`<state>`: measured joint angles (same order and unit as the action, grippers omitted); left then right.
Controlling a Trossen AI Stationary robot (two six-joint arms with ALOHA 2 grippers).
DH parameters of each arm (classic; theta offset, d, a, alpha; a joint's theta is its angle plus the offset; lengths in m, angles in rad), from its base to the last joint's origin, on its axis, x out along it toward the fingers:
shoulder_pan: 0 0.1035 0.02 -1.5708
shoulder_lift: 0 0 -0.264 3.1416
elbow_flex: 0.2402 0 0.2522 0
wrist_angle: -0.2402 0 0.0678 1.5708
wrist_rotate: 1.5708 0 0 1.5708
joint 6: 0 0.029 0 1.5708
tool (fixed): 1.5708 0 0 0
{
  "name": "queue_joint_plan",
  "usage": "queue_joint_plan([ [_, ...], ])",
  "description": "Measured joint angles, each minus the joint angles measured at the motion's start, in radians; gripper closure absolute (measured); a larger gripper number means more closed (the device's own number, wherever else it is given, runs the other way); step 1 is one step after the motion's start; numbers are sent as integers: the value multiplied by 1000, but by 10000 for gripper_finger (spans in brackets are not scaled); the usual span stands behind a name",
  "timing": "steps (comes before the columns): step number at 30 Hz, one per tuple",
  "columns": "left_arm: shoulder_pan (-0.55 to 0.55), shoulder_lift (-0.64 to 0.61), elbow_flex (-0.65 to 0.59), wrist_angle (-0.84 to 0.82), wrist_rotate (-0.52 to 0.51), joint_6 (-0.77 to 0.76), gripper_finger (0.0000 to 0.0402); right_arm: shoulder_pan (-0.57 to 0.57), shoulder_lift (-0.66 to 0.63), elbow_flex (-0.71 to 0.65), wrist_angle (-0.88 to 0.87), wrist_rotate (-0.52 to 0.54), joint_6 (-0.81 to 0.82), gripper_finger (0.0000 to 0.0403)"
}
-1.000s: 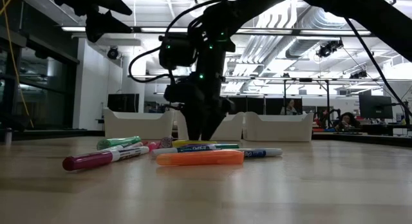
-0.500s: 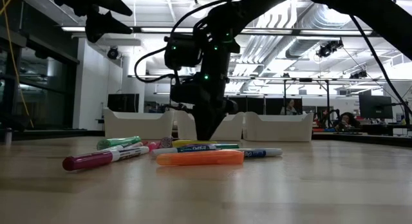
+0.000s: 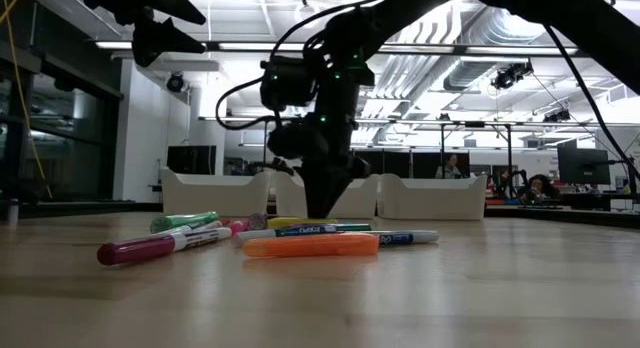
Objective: Pick & Place Markers
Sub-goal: Put the brown marker pen into the left white bin
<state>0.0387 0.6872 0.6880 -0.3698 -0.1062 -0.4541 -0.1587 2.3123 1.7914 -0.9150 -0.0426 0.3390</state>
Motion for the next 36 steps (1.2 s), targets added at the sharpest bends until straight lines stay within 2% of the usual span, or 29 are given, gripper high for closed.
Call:
queue_joint_plan([
  [13, 0, 0, 0, 4, -3, -6, 182, -29, -122, -4, -77, 36, -45, 390],
  [21, 0, 32, 0, 47, -40, -25, 182, -23, -269, -3, -58, 101, -30, 390],
  [28, 0, 103, 0, 202, -43, -3, 182, -23, -436, -1, 27, 172, -32, 390],
  [36, 0, 220, 0, 493, -92, 81, 182, -23, -588, -1, 106, 190, -71, 390],
])
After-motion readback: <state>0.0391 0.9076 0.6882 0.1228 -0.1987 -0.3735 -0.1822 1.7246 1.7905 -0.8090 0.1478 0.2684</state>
